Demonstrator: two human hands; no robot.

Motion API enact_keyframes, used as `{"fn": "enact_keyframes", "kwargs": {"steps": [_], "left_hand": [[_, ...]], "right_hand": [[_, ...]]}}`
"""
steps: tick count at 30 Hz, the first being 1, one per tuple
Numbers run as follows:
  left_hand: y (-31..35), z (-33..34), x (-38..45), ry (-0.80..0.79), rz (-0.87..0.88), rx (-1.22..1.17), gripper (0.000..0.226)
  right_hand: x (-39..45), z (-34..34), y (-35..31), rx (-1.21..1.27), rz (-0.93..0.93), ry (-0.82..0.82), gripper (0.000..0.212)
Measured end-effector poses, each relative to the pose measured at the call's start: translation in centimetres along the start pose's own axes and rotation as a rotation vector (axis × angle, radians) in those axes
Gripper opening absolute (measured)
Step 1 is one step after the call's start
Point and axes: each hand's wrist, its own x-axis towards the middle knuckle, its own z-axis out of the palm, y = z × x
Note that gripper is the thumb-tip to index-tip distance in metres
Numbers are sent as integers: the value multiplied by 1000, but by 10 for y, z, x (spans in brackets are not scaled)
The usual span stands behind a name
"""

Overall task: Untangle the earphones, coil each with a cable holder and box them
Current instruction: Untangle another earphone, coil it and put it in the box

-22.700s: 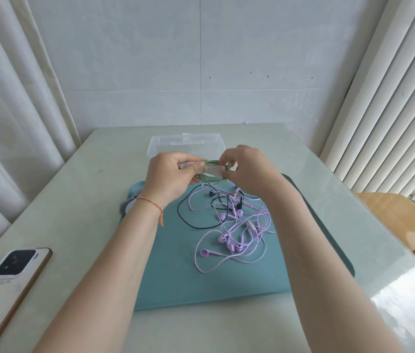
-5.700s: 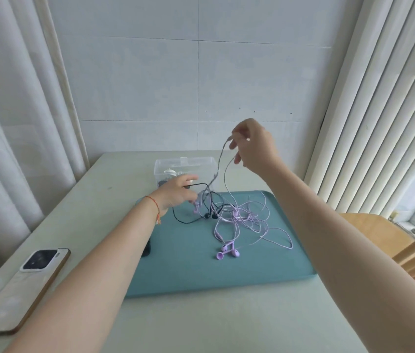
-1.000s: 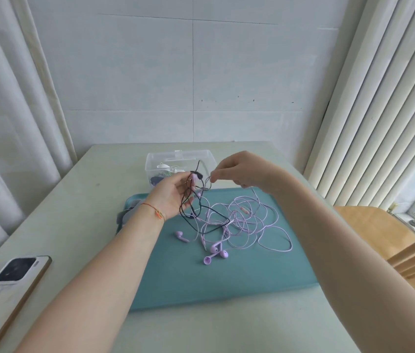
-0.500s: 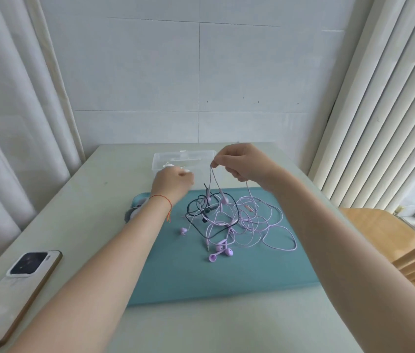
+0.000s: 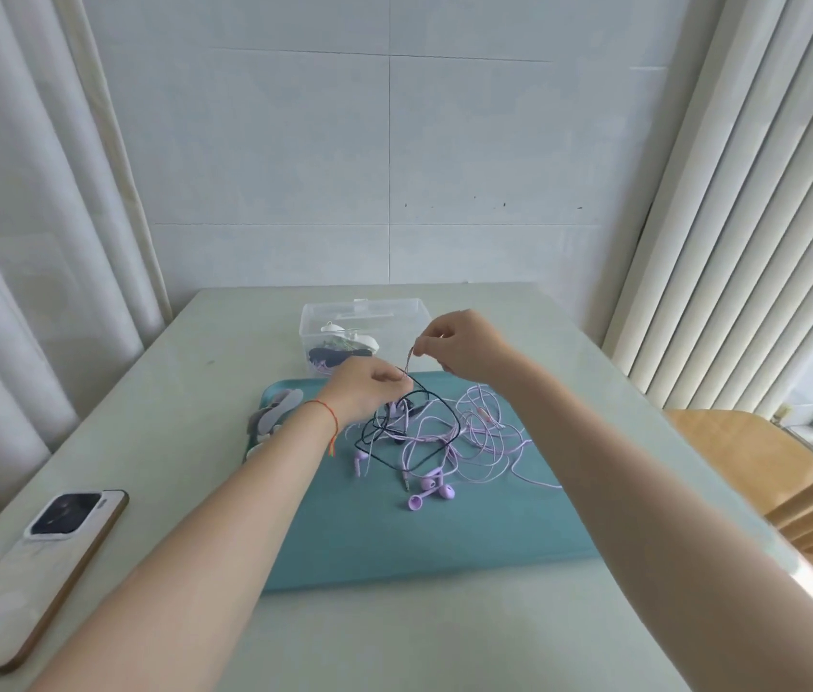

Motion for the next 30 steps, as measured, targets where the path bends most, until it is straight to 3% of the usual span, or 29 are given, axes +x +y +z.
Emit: {"fn": "enact_keyframes", "kwargs": {"steps": [3, 6, 12, 16, 23, 30], "left_hand": [[-2, -2, 1, 13, -9, -25, 16], [-2, -5, 4, -11, 4, -43, 11], [5, -9, 8, -30, 31, -88, 17], [4, -11, 4, -157, 3, -42, 31], [-2, -7, 0, -73, -11, -106, 13], [-18, -7, 8, 56, -163, -71, 21]], "right_hand": [[4, 2, 3, 83, -33, 135, 18], [6, 2, 2, 172, -53, 144, 20], [12, -2, -3, 341, -78, 227, 18], [12, -5, -3, 320, -44, 223, 19], [9, -8, -2, 317, 49, 224, 21], [6, -19, 3, 330, 72, 422, 24]]}}
